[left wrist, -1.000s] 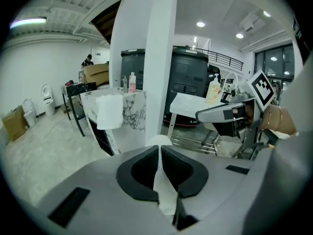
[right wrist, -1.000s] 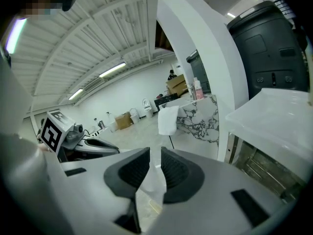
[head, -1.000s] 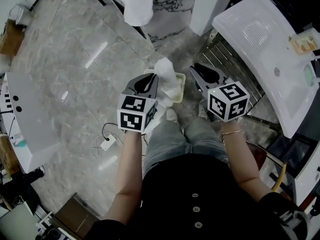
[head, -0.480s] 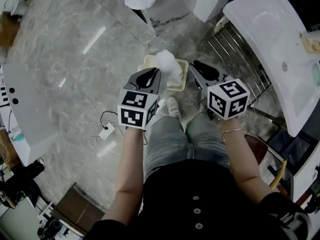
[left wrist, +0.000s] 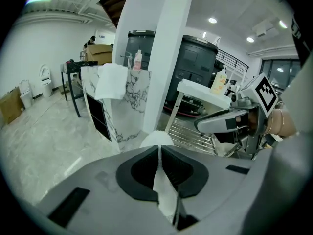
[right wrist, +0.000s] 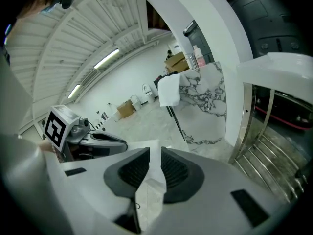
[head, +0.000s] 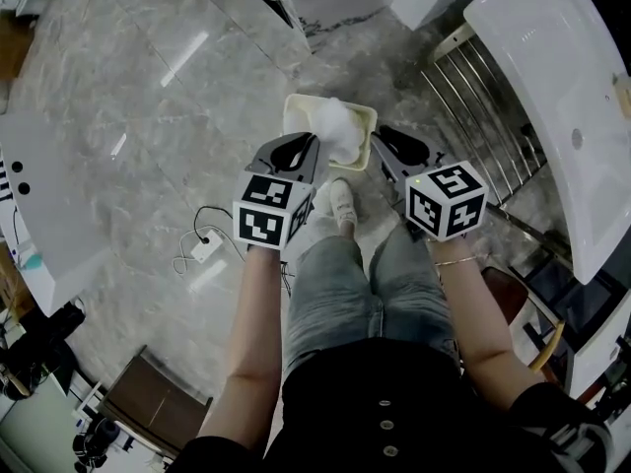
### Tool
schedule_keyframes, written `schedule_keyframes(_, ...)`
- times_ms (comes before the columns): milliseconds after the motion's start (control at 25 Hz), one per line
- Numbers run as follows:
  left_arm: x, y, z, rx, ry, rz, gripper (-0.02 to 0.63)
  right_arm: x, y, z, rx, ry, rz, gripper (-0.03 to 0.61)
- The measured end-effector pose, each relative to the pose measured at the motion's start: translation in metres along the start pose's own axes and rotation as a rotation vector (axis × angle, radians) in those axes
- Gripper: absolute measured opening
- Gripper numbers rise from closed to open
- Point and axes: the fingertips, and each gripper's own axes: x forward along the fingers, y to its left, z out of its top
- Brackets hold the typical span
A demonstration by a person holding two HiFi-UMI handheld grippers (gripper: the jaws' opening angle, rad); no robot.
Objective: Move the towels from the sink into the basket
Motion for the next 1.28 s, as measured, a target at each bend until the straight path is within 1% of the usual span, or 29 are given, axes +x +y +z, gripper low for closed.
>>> schedule_keyframes(200,0.023,0.013,-0.026,-0.022,0.053,0.017,0.025,0.024,-0.008,-0.016,-0.017,0.041,0.020,0.072)
schedule_keyframes(400,0.046,0.031,-0.042,-0.053,0.079,0.039,0.025,0.050,-0.008,-0.027,-0.057,0.088,0.058,0.072)
schedule_keyframes(720,0.082,0.048,-0.066,-0.094,0.134,0.042,0.026,0.077,-0.020,-0.050,-0.037,0.142,0.066,0.072)
schedule_keyframes(920,0.109,0.053,-0.083,-0.108,0.165,0.039,0.026,0.091,-0.032,-0.069,-0.003,0.167,0.066,0.072)
schedule_keyframes(1120,0.130,0.058,-0.102,-0.121,0.219,0.092,0.026,0.103,-0.047,-0.075,-0.001,0.176,0.062,0.075)
schedule_keyframes(1160,0.132,0.058,-0.103,-0.127,0.217,0.101,0.026,0.103,-0.050,-0.074,-0.001,0.174,0.060,0.074)
schedule_keyframes(1280,0.132,0.057,-0.094,-0.138,0.173,0.120,0.029,0.103,-0.058,-0.073,0.003,0.170,0.049,0.075)
